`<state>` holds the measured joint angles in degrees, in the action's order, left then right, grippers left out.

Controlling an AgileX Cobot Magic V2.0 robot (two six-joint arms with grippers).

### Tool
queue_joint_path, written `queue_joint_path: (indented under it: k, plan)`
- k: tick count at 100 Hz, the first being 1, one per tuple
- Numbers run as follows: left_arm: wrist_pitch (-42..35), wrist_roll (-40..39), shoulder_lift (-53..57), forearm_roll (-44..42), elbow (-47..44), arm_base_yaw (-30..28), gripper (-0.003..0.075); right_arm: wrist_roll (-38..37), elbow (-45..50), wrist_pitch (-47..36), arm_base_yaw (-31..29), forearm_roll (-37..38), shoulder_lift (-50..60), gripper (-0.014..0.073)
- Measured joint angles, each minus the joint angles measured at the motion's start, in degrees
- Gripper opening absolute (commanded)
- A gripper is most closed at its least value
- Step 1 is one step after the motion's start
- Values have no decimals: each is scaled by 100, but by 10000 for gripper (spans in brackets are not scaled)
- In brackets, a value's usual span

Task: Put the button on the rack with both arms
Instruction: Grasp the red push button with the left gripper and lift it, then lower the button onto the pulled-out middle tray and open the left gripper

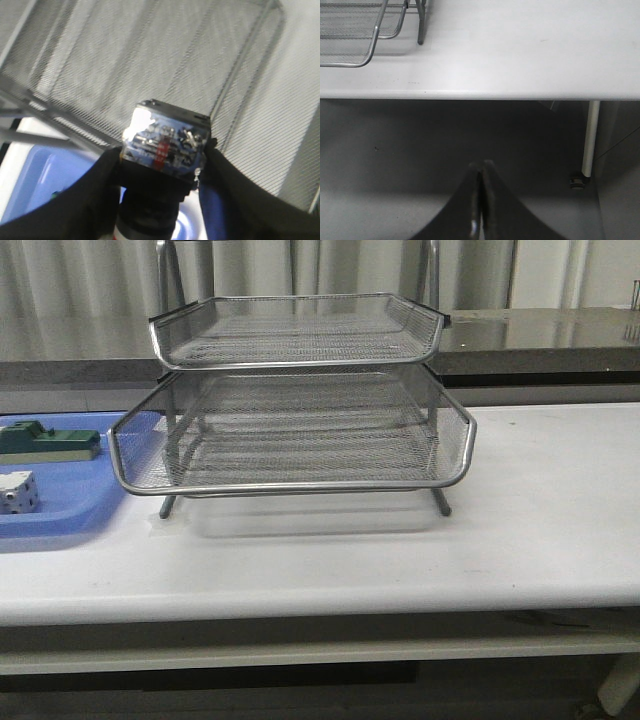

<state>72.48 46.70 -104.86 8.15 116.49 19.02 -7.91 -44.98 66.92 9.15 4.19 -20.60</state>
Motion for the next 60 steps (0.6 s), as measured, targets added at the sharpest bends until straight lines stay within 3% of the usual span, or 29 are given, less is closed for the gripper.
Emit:
queue_joint_path:
  k: [30, 60]
  plan:
    - [0, -10, 0, 0, -676, 928, 70, 0, 0, 0, 0, 0, 0, -71]
    - [-57, -10, -521, 11, -841, 1277, 70, 0, 0, 0, 0, 0, 0, -71]
